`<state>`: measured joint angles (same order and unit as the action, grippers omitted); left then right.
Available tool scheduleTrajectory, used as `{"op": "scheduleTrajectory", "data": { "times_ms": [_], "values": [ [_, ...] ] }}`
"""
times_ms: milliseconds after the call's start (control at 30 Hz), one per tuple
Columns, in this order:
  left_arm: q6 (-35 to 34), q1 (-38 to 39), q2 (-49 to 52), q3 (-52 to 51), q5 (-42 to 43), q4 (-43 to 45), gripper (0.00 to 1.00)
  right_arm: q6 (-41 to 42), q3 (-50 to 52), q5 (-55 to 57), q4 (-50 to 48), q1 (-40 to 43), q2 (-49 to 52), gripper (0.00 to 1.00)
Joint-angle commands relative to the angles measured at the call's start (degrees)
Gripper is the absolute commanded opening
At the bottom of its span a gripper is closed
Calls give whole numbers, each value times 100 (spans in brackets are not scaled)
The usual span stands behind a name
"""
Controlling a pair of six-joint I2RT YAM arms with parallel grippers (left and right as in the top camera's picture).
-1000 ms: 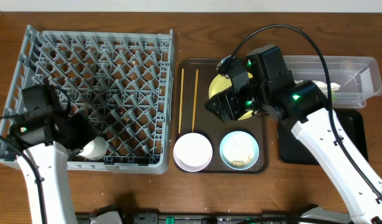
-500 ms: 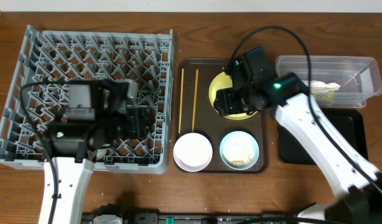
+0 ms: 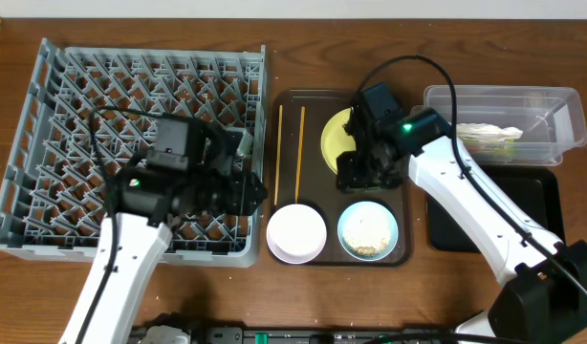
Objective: Sort waste into correct bins and load items into the dishwasher
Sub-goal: 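Reach the right gripper to the blue bowl and grasp its rim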
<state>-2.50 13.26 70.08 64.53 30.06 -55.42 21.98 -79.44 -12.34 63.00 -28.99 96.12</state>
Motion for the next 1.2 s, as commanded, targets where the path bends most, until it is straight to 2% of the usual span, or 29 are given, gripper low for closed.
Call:
{"op": "scheduleTrajectory", "data": {
  "times_ms": [0,100,200,300,367,533,633,700,833,933,967,1100,1167],
  "values": [
    [90,96,162,105,-46,70,49,538,42,190,107,-107,33,51],
    [-328,90,157,107,-715,63,49,1115,297,284,-70,-280,33,51],
    [-933,11,-13,109,-1458,70,54,1502,710,354,-546,-542,35,50],
    [-1296,-190,-271,107,-1759,46,60,2120,1141,461,-846,-765,35,51],
    [-1329,-332,-433,107,-1770,33,61,2564,1375,734,-964,-848,35,51],
    [-1325,-533,-763,107,-1770,17,66,2951,1720,1145,-1311,-896,35,45],
    [-1325,-531,-804,107,-1770,-13,68,2992,1843,1147,-1670,-911,35,32],
    [-1325,-531,-791,107,-1770,-50,68,3034,1893,1152,-1871,-914,46,27],
    [-1325,-531,-761,107,-1770,-111,68,3099,1923,1169,-1965,-927,144,27],
    [-1325,-531,-761,107,-1770,-149,68,3141,1923,1141,-1965,-929,317,36],
    [-1325,-531,-761,107,-1770,-157,68,3141,1923,1097,-1969,-927,380,36],
    [-1322,-531,-761,105,-1770,-203,68,3134,1908,911,-1998,-855,501,15],
    [-1322,-531,-761,105,-1770,-214,68,3112,1875,907,-1993,-811,498,12]
  ]
}}
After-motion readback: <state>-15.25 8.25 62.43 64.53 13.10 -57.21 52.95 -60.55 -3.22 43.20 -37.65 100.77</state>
